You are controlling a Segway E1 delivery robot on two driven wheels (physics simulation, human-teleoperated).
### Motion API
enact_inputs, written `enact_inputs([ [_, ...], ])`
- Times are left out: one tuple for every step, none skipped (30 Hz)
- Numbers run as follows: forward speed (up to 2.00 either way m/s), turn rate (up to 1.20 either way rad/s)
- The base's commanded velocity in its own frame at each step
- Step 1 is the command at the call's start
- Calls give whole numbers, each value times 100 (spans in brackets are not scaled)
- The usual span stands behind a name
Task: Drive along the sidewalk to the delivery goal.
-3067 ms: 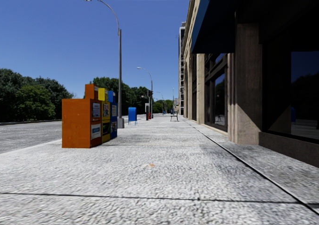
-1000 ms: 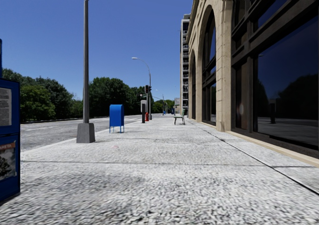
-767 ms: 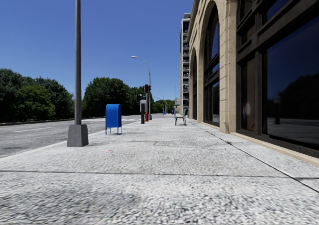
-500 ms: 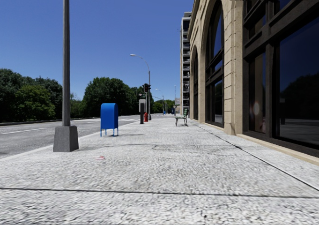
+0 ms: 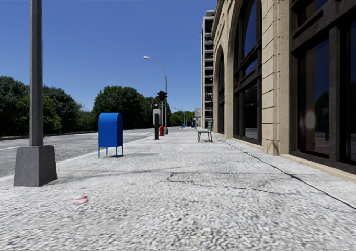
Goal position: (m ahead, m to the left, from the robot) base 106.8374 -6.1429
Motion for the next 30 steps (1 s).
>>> enact_inputs([
  [200, 0],
  [200, 0],
  [200, 0],
  [200, 0],
  [200, 0],
  [200, 0],
  [200, 0],
  [200, 0],
  [200, 0],
  [200, 0],
  [200, 0],
  [200, 0],
  [200, 0],
  [200, 0],
  [200, 0],
  [200, 0],
  [200, 0],
  [200, 0],
  [200, 0],
  [200, 0],
  [200, 0],
  [200, 0],
  [200, 0],
  [200, 0],
  [200, 0],
  [200, 0],
  [200, 0],
  [200, 0],
  [200, 0],
  [200, 0],
])
